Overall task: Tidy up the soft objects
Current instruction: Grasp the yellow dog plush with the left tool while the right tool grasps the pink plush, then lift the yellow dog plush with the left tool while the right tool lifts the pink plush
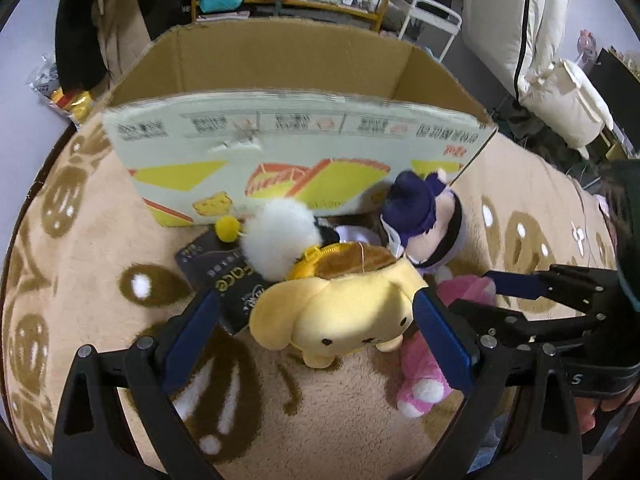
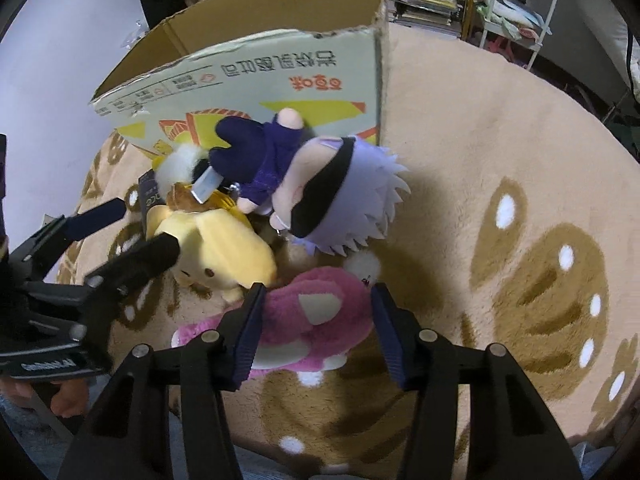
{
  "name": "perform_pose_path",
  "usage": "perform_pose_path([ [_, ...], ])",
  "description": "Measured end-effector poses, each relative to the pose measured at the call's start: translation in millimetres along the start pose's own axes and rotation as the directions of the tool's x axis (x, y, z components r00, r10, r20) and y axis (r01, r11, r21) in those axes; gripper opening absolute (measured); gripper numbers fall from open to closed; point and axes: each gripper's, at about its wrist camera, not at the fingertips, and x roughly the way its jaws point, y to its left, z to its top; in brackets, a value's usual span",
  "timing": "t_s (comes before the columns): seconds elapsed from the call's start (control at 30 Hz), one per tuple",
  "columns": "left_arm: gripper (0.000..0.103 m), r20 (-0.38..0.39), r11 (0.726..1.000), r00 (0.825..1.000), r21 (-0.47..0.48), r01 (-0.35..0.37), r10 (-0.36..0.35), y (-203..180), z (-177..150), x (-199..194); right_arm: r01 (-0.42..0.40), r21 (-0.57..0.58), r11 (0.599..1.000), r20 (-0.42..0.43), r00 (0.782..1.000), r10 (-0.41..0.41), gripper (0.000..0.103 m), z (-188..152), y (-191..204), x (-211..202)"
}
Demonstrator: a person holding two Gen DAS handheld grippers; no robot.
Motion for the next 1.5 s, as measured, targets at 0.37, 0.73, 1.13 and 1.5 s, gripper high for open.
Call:
perform_pose_path([
  [0.37, 0.093, -0.052, 0.998, 0.997, -0.029, 0.049, -0.051, 5, -2, 22, -0.004, 0.005, 1.000, -0.010, 1.000, 0.004, 0.056, 4, -9, 4],
  [0.73, 0.070, -0.032, 0.997, 0.997, 0.035, 0.073, -0.072, -6, -9, 21, -0.012, 0.012, 1.000, -0.007, 1.000, 0.012, 0.056, 7, -16, -1],
  [1.13, 0.057, -0.010, 0.999, 1.000, 0.048, 0.013, -0.013, -15, -14, 14, 0.015, -0.022, 1.000, 0.021, 1.000, -0.015, 0.056, 7, 3, -2],
  [1.5, 0.057, 0.048, 0.999, 0.998, -0.008, -0.032, 0.033, -3, -17, -12, 0.023, -0.024, 0.999, 0.112, 0.994, -0.020, 0.056, 9, 2, -22],
])
